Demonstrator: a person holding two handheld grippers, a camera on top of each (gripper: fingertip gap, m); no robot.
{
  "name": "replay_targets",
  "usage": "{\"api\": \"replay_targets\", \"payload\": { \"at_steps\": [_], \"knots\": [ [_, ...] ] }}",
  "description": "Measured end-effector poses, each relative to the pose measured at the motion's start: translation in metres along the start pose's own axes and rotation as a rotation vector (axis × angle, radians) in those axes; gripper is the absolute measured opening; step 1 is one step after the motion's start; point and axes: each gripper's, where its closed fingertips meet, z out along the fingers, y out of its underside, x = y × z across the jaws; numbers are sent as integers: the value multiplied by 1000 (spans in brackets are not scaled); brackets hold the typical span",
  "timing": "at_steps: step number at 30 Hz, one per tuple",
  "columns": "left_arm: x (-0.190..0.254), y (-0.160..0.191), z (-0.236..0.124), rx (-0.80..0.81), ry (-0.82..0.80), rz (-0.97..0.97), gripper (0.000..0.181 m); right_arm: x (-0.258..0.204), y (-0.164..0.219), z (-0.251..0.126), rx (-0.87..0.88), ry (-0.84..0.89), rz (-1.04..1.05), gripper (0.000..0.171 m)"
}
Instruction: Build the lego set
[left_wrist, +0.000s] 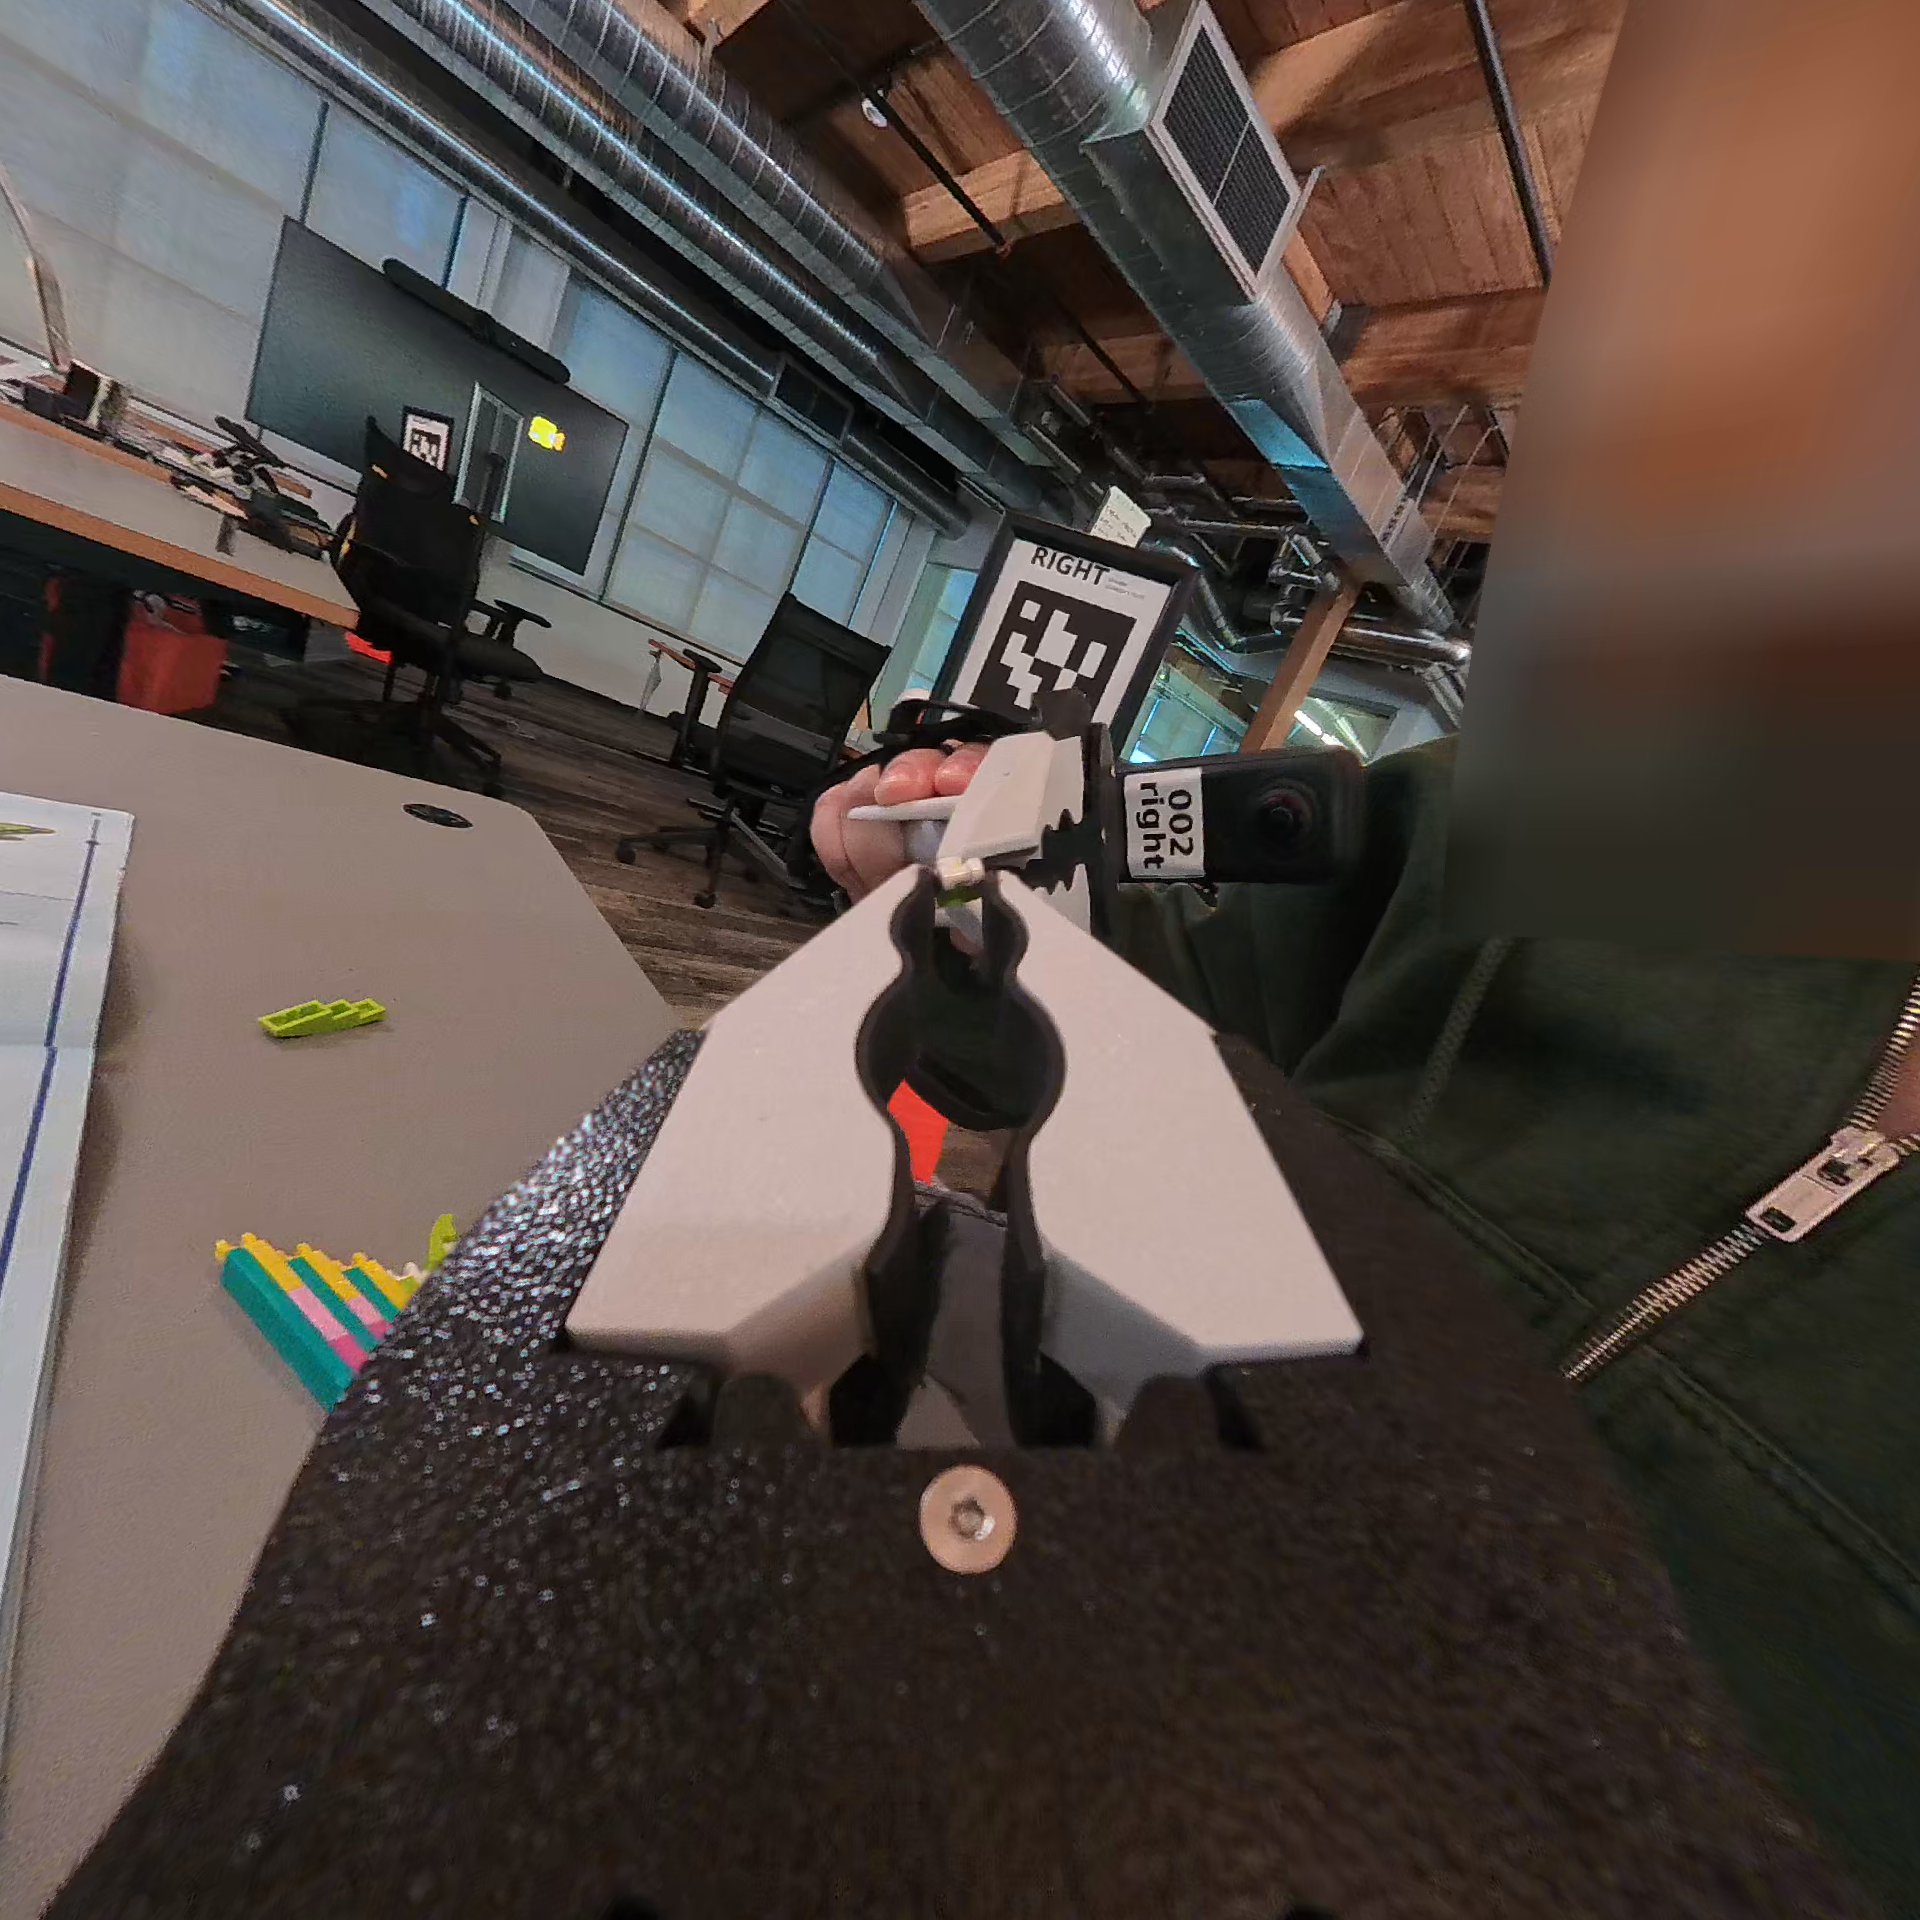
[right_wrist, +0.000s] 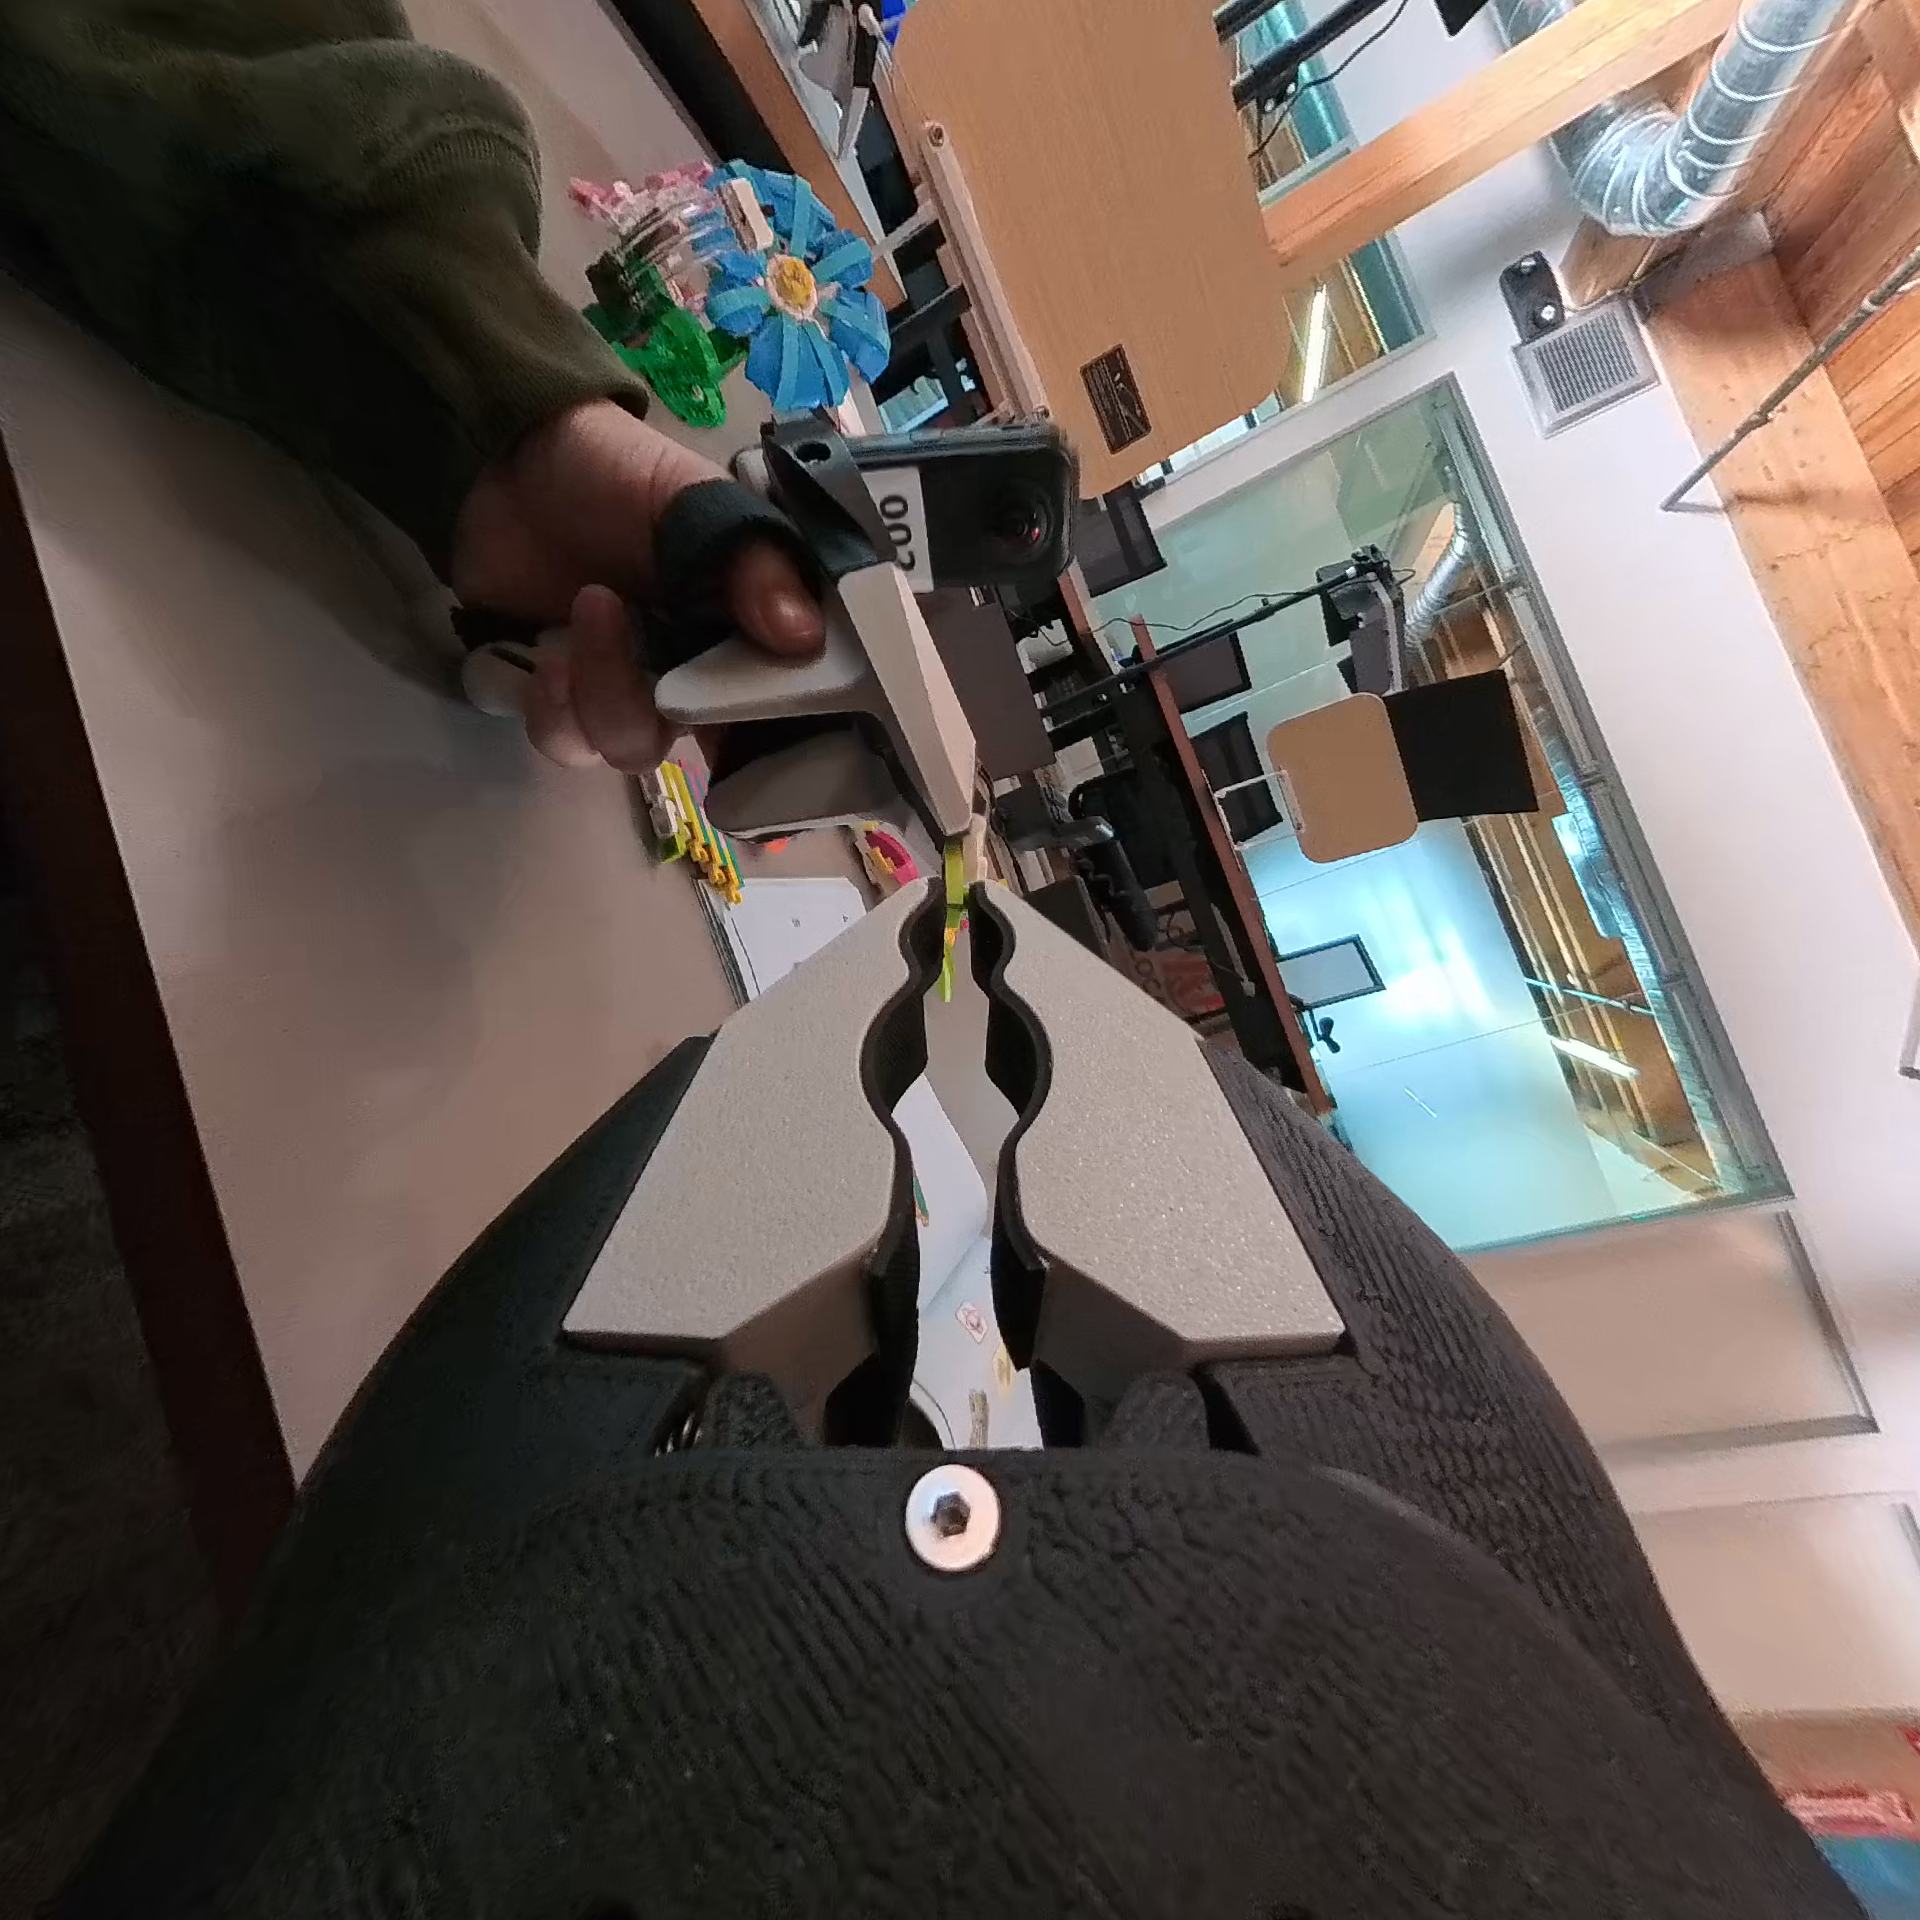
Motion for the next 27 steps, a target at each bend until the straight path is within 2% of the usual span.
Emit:
{"api": "replay_targets", "payload": {
  "at_steps": [15,19,21,27],
  "knots": [
    [13,5,2,-21,131,-148,6,-3,-12,-7,121,-74,117,3],
    [6,4,2,-5,74,-111,7,-3,-6,-6,92,-68,112,3],
    [4,4,3,-7,51,-92,13,-3,-5,-6,91,-65,114,3],
    [5,-1,1,29,84,-148,17,-8,-5,-3,73,-76,84,3]
  ]
}}
